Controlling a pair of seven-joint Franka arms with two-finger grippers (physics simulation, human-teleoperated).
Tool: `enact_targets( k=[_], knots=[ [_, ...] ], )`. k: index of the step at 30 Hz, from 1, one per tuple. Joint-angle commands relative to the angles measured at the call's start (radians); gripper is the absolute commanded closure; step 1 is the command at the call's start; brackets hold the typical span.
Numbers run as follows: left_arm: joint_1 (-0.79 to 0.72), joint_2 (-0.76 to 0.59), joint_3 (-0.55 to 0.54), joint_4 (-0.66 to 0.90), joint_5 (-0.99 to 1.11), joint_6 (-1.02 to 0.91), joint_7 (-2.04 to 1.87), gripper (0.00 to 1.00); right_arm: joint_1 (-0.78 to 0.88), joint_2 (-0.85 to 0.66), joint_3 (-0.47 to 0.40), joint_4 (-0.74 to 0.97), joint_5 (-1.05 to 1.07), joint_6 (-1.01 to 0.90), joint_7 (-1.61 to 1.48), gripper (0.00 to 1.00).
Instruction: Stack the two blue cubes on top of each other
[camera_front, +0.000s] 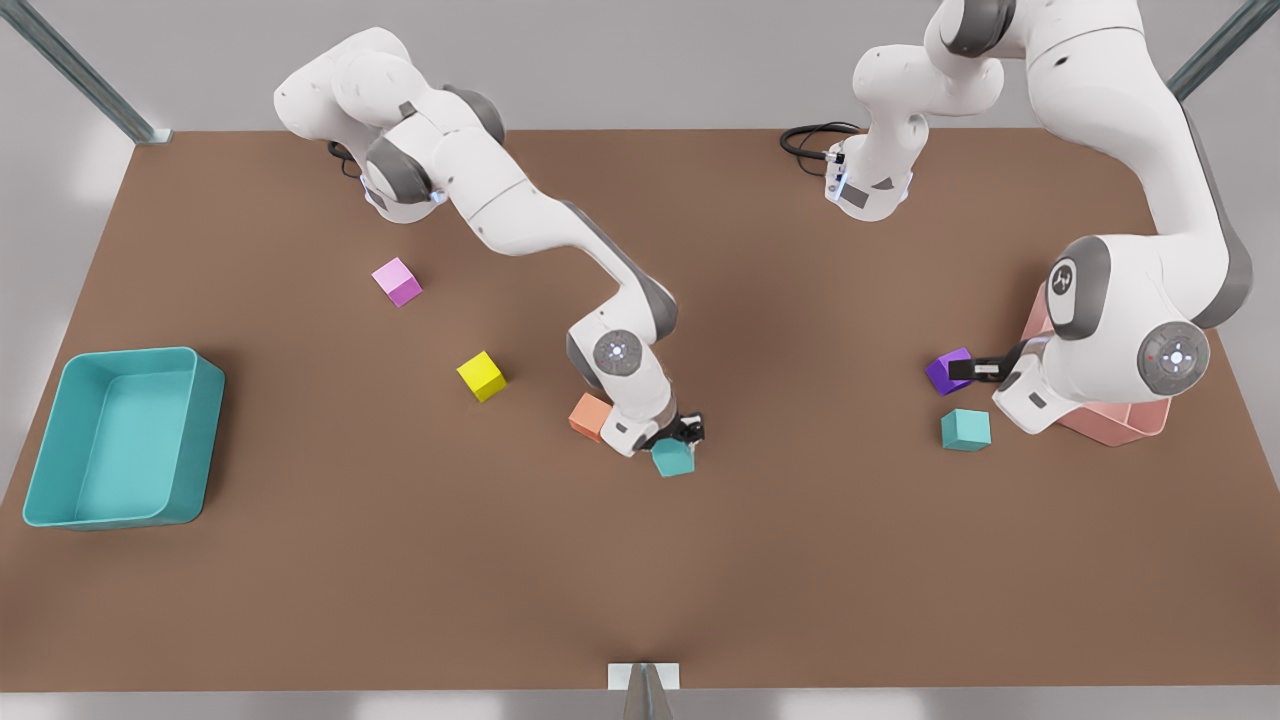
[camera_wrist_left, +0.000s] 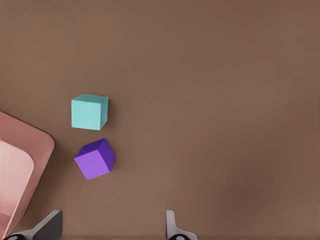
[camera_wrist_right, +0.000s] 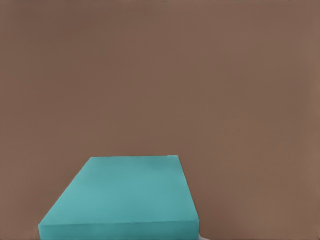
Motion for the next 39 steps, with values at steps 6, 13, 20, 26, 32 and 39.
enact_targets(
  k=[6, 13, 20, 26, 32, 39],
  knots=[
    [0.001, 0.0, 0.001, 0.001, 0.001, 0.002, 0.0, 0.0, -0.02, 0.029, -0.006, 0.008, -0.019, 0.068, 0.437, 0.17],
    [0.106, 0.233, 0.009, 0.002, -0.006, 0.353, 0.003, 0.0, -0.069, -0.065, 0.0, 0.013, -0.014, -0.084, 0.405, 0.0],
    [0.136, 0.225, 0.009, -0.291, -0.05, 0.77, 0.201, 0.0, -0.511, -0.263, -0.21, 0.011, -0.286, -0.627, -1.231, 0.0],
    [0.16, 0.224, 0.01, -0.334, -0.049, 0.774, 0.338, 0.0, -0.554, -0.537, -0.214, -0.032, -0.151, -0.991, -0.95, 0.0],
    [0.162, 0.217, 0.01, -0.358, 0.007, 0.764, 0.485, 0.0, -0.457, -0.85, -0.208, -0.546, -0.208, -0.73, -0.876, 0.0],
    [0.159, 0.239, 0.01, -0.398, 0.004, 0.771, 0.385, 0.0, -0.455, -0.835, -0.208, -0.547, -0.198, -0.722, -0.873, 0.0]
  ],
)
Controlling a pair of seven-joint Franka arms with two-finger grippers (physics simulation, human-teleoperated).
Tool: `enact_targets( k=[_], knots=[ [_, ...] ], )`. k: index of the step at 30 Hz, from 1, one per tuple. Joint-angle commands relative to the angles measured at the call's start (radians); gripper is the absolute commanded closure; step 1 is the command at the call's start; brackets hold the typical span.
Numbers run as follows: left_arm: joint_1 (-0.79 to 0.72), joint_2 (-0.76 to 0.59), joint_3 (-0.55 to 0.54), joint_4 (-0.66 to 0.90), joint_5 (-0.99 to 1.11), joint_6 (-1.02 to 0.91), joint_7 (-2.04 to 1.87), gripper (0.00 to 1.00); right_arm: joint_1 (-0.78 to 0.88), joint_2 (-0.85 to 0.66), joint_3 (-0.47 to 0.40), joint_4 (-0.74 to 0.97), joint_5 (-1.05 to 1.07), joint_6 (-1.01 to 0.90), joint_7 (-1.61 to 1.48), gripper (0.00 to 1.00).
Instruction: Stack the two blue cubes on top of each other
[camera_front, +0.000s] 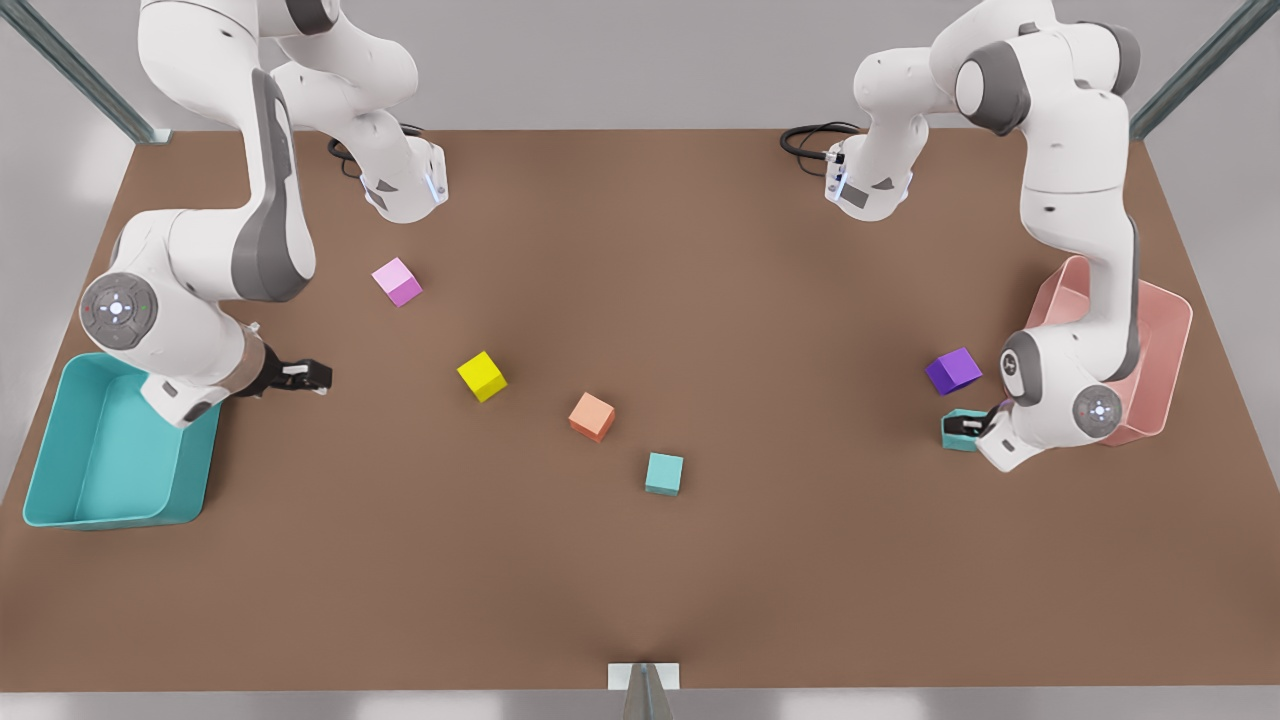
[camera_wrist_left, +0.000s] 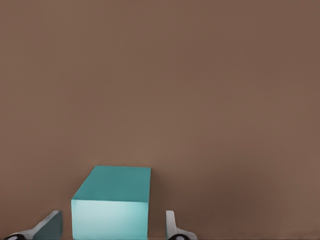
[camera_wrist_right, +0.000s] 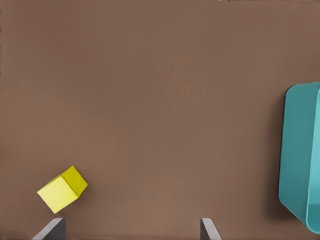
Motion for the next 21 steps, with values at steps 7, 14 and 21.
enact_targets(
  k=[7, 14, 21],
  knots=[
    [0.008, 0.064, 0.0, -0.006, -0.001, 0.082, 0.112, 0.33, -0.002, 0.009, -0.001, 0.0, 0.004, 0.007, -0.26, 0.0],
    [-0.023, -0.003, -0.006, 0.012, -0.002, -0.006, 0.054, 0.37, -0.006, 0.014, -0.001, 0.0, 0.012, 0.006, -0.262, 0.0],
    [-0.225, -0.006, -0.386, 0.284, 0.006, -0.237, -0.952, 0.37, -0.005, 0.02, -0.001, 0.0, 0.01, 0.007, -0.259, 0.0]
  ],
)
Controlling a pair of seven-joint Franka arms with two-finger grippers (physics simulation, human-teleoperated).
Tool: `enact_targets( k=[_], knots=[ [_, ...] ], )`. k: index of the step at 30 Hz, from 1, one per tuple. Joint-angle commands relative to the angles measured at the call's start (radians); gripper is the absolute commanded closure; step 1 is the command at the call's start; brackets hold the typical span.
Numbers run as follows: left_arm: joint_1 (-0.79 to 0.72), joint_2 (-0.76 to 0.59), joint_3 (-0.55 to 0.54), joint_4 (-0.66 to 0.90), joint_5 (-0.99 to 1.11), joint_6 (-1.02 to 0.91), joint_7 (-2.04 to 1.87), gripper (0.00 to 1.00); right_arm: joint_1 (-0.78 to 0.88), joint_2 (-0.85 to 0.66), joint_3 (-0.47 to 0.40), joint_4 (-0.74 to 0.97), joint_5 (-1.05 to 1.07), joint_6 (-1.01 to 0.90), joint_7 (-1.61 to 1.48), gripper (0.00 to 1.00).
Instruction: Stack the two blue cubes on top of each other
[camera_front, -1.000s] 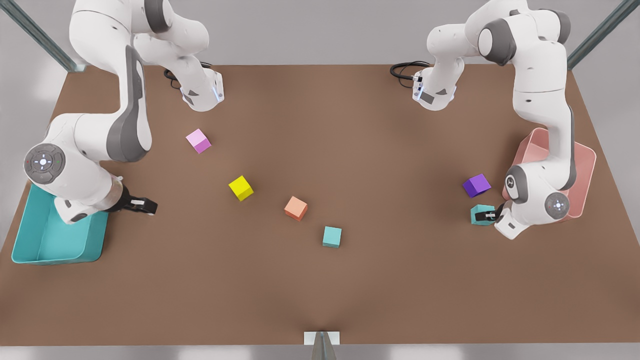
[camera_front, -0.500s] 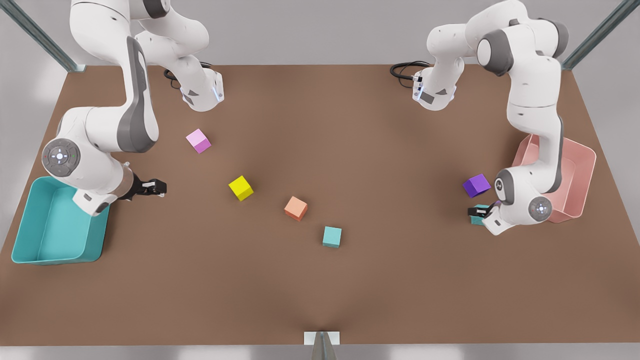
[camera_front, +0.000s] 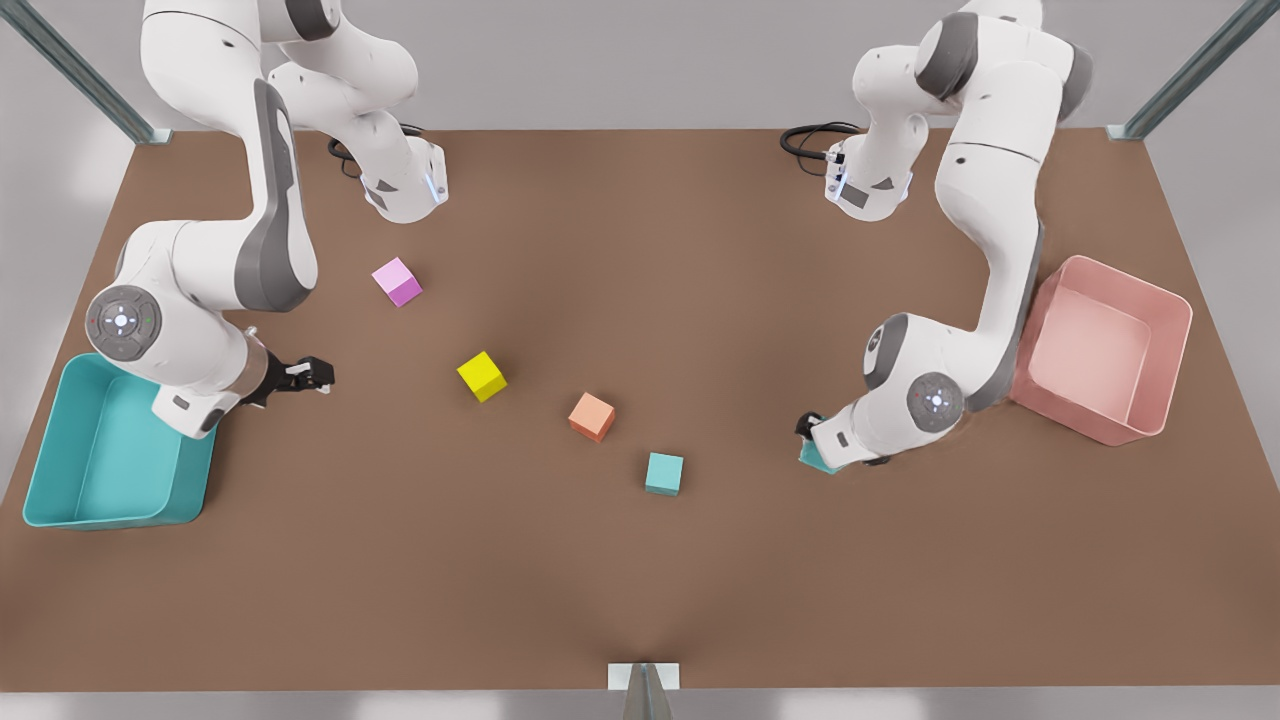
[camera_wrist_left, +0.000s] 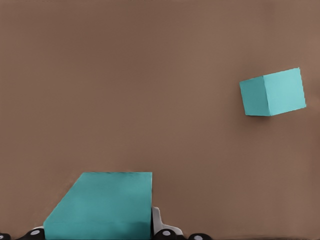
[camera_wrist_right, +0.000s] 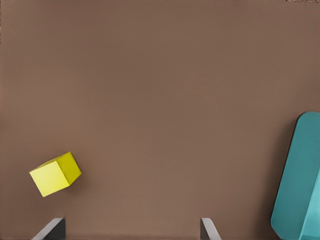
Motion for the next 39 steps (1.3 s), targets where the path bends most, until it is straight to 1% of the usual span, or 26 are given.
enact_targets(
  k=[1, 3, 4, 6, 8, 10, 12, 13, 15, 27, 30, 36, 39],
  knots=[
    [-0.116, 0.042, -0.017, 0.059, -0.005, -0.088, -0.887, 0.37, 0.0, -0.001, -0.002, 0.0, 0.0, 0.0, -0.078, 0.0],
    [-0.212, 0.16, -0.017, 0.22, 0.025, -0.088, -1.103, 0.37, 0.003, -0.001, -0.002, 0.0, -0.007, -0.002, -0.066, 0.0],
    [-0.22, 0.188, -0.017, 0.249, 0.039, -0.087, -1.137, 0.37, 0.003, -0.001, -0.002, 0.0, -0.007, -0.002, -0.063, 0.0],
    [-0.241, 0.292, -0.016, 0.407, 0.044, -0.092, -1.2, 0.37, 0.003, -0.001, -0.001, 0.0, -0.007, -0.002, -0.063, 0.0],
    [-0.246, 0.309, -0.01, 0.45, 0.046, -0.093, -1.211, 0.37, 0.003, 0.001, -0.001, 0.0, -0.007, -0.002, -0.063, 0.0],
    [-0.264, 0.35, -0.005, 0.527, 0.046, -0.095, -1.213, 0.37, 0.003, 0.001, -0.001, 0.0, -0.006, -0.002, -0.063, 0.0],
    [-0.292, 0.462, 0.001, 0.694, 0.046, -0.087, -1.208, 0.37, 0.003, 0.005, -0.001, 0.0, -0.006, -0.002, -0.061, 0.0],
    [-0.31, 0.487, 0.019, 0.714, 0.052, -0.05, -1.206, 0.37, 0.003, 0.007, -0.001, 0.0, -0.003, -0.002, -0.063, 0.0],
    [-0.323, 0.496, 0.038, 0.714, 0.052, -0.039, -1.206, 0.37, 0.002, 0.007, -0.001, 0.0, -0.001, -0.002, -0.061, 0.0],
    [-0.326, 0.516, 0.035, 0.705, 0.047, -0.059, -1.223, 0.36, 0.002, 0.014, -0.001, -0.002, 0.0, 0.0, -0.061, 0.0],
    [-0.326, 0.524, 0.035, 0.705, 0.047, -0.059, -1.219, 0.0, 0.002, 0.014, -0.001, -0.002, 0.0, -0.002, -0.061, 0.0],
    [-0.326, 0.516, 0.033, 0.705, 0.047, -0.07, -1.222, 0.0, 0.002, 0.016, -0.001, -0.002, 0.0, 0.0, -0.061, 0.0],
    [-0.323, 0.481, 0.015, 0.708, 0.047, -0.153, -1.225, 0.0, 0.0, 0.014, -0.001, -0.002, 0.0, -0.003, -0.061, 0.0]
  ],
)
